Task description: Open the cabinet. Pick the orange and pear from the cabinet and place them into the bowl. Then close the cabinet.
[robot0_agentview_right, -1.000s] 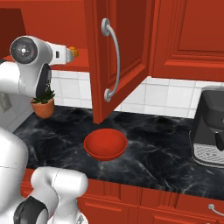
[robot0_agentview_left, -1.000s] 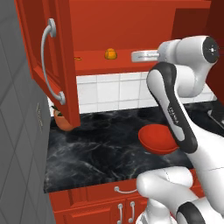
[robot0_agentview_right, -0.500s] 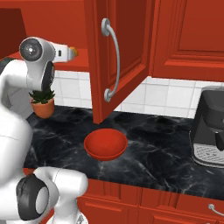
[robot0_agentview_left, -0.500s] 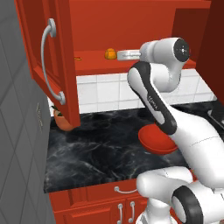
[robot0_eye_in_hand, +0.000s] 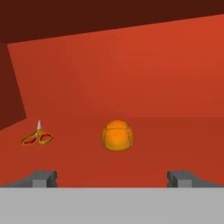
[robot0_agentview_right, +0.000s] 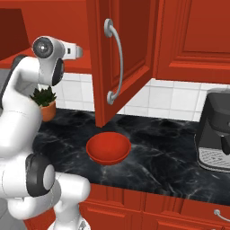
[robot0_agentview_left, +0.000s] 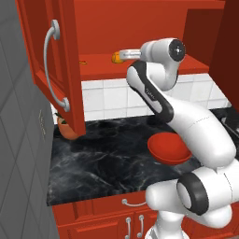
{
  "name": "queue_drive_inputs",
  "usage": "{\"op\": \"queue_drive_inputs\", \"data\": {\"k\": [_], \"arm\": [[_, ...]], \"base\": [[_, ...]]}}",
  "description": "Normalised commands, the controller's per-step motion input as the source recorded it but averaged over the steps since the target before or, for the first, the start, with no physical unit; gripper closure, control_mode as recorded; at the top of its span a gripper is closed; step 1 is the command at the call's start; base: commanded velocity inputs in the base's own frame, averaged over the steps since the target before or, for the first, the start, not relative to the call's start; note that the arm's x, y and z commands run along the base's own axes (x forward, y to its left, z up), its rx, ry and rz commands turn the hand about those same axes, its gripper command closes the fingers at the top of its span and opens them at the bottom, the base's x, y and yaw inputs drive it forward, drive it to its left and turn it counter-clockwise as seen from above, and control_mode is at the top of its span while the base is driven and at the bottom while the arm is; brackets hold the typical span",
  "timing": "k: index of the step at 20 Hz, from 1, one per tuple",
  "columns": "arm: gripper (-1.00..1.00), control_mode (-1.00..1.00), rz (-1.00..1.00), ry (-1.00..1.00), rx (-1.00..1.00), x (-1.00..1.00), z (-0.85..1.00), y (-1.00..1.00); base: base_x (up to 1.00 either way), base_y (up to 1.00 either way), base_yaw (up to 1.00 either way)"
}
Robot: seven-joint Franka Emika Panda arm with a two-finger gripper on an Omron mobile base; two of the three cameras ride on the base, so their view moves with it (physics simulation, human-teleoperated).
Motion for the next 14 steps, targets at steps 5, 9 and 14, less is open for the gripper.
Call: {"op": "queue_drive_inputs", "data": {"k": [5, 9, 14], "arm": [[-1.0, -1.0, 0.0, 0.0, 0.0, 0.16, -0.01, 0.01], [-1.0, -1.0, 0.0, 0.0, 0.0, 0.25, -0.05, 0.07], [-1.0, -1.0, 0.0, 0.0, 0.0, 0.25, -0.08, 0.13]], "base": [[0.0, 0.0, 0.0], [0.0, 0.0, 0.0], [0.0, 0.0, 0.0]]}}
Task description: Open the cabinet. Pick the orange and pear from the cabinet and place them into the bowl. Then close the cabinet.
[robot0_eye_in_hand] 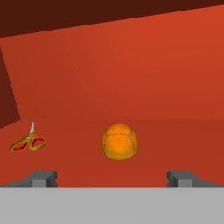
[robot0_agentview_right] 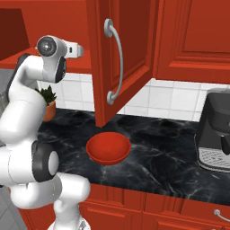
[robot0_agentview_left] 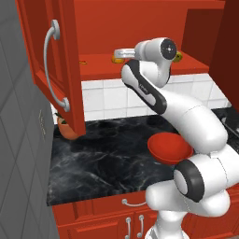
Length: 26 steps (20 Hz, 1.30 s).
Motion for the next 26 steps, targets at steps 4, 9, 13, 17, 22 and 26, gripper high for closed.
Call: {"op": "queue_drive_inputs", "data": {"k": [4, 9, 13, 17, 22, 26], "arm": [[-1.0, -1.0, 0.0, 0.0, 0.0, 0.28, -0.11, 0.16], [-1.0, -1.0, 0.0, 0.0, 0.0, 0.29, -0.12, 0.09], [-1.0, -1.0, 0.0, 0.0, 0.0, 0.32, -0.22, 0.0], [-1.0, -1.0, 0.0, 0.0, -0.01, 0.27, -0.24, 0.0], [-1.0, -1.0, -0.01, 0.0, -0.01, 0.47, -0.17, 0.06], [-1.0, -1.0, -0.02, 0.0, -0.01, 0.56, -0.18, 0.14]], "base": [[0.0, 0.0, 0.0], [0.0, 0.0, 0.0], [0.0, 0.0, 0.0], [0.0, 0.0, 0.0], [0.0, 0.0, 0.0], [0.0, 0.0, 0.0]]}}
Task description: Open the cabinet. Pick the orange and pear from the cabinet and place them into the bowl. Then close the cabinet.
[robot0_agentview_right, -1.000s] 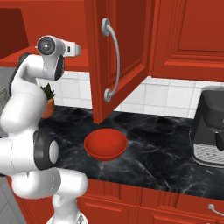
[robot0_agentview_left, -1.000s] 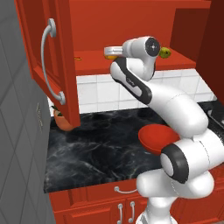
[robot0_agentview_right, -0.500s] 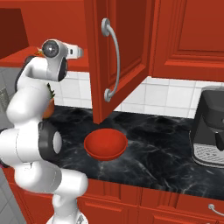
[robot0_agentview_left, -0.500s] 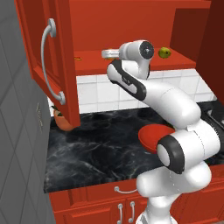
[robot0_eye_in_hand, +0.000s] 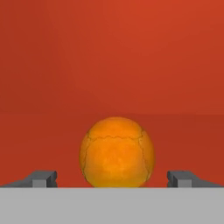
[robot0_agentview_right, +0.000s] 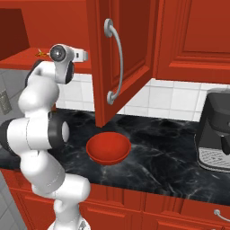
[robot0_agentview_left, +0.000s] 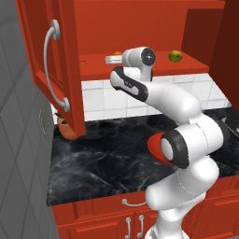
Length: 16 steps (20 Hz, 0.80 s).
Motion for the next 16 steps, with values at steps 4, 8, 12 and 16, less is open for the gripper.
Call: {"op": "queue_drive_inputs", "data": {"k": [4, 8, 12, 16], "arm": [[-1.0, -1.0, -0.02, 0.0, -0.03, 0.53, -0.22, 0.18], [-1.0, -1.0, -0.02, 0.0, -0.02, 0.54, -0.17, 0.16], [-1.0, -1.0, -0.03, 0.0, -0.01, 0.56, -0.15, 0.15], [1.0, -1.0, 0.0, 0.0, -0.02, 0.3, -0.15, 0.13]], "base": [[0.0, 0.0, 0.0], [0.0, 0.0, 0.0], [0.0, 0.0, 0.0], [0.0, 0.0, 0.0]]}}
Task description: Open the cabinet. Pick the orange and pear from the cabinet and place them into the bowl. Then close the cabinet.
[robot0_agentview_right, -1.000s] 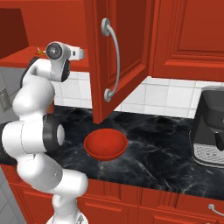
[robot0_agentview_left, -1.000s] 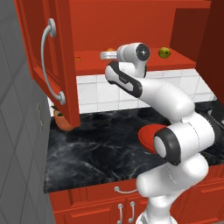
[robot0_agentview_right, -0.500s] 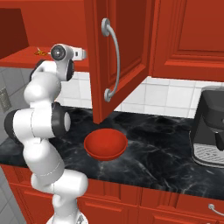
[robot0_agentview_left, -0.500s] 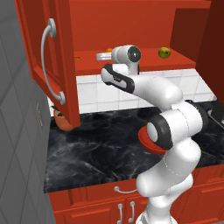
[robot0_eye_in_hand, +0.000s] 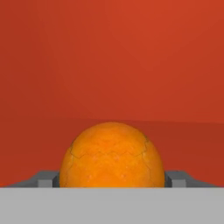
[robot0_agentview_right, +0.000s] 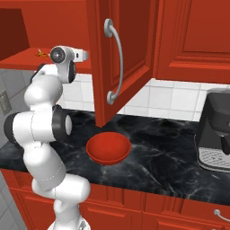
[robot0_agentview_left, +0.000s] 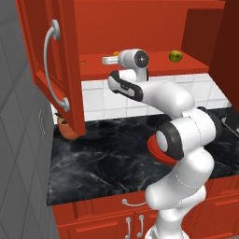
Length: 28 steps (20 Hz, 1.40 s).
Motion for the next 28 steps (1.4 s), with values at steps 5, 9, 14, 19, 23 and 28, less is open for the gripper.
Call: {"op": "queue_drive_inputs", "data": {"k": [5, 9, 14, 19, 23, 28], "arm": [[1.0, -1.0, 0.0, 0.0, 0.0, 0.0, 0.0, 0.0], [1.0, -1.0, 0.0, 0.0, 0.01, -0.41, 0.27, -0.06], [1.0, -1.0, 0.0, 0.0, 0.0, -0.94, 0.31, -0.32], [1.0, -1.0, 0.0, 0.0, -0.01, -1.0, 0.0, -0.53], [1.0, -1.0, 0.0, 0.0, 0.0, -1.0, 0.09, -0.66], [1.0, -1.0, 0.0, 0.0, 0.0, -1.0, 0.35, -0.6]], "base": [[0.0, 0.0, 0.0], [0.0, 0.0, 0.0], [0.0, 0.0, 0.0], [0.0, 0.0, 0.0], [0.0, 0.0, 0.0], [0.0, 0.0, 0.0]]}}
